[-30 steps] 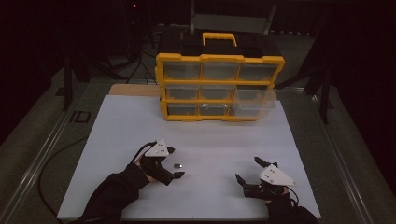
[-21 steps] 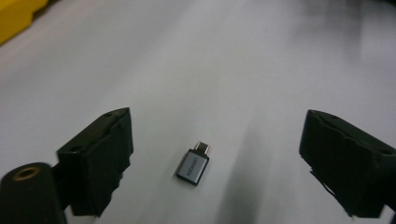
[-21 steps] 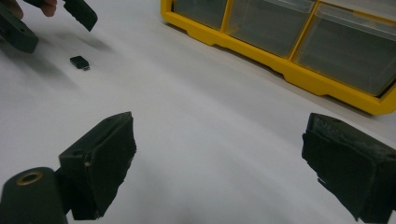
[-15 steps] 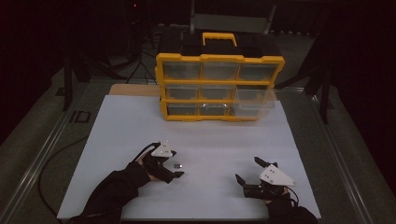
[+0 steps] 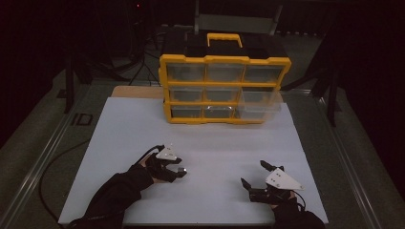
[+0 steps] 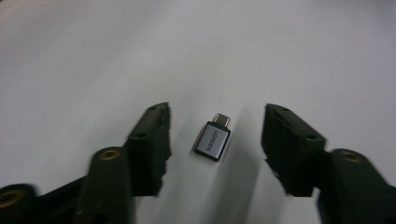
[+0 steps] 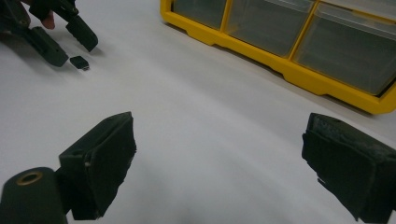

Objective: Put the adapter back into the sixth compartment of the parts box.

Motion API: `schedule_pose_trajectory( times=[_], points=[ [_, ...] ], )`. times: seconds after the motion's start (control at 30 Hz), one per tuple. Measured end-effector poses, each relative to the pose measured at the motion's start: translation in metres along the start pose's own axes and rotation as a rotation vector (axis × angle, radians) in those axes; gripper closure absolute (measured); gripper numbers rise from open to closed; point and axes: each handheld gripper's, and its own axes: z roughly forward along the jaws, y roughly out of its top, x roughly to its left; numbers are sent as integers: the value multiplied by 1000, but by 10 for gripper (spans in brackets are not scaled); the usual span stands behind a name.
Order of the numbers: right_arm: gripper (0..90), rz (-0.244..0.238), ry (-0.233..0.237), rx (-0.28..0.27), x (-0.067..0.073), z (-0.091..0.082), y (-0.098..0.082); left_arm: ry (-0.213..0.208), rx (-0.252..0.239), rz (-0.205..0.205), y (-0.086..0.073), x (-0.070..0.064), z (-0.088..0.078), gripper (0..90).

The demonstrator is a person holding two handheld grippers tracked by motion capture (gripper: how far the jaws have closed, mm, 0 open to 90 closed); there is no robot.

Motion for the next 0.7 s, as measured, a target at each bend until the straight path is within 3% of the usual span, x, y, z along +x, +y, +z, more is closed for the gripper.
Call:
schedule_pose_trajectory(
  times=[0.37, 0.6, 0.7],
  points=[
    [95, 0, 4, 2, 0, 0, 0, -21, 8, -6, 2, 1, 3, 626],
    [95, 2, 7, 3, 0, 0, 0, -43, 17, -15, -1, 3, 4, 655],
    [95, -1, 7, 5, 0, 0, 0, -58, 8, -25, -2, 4, 4, 715]
  ],
)
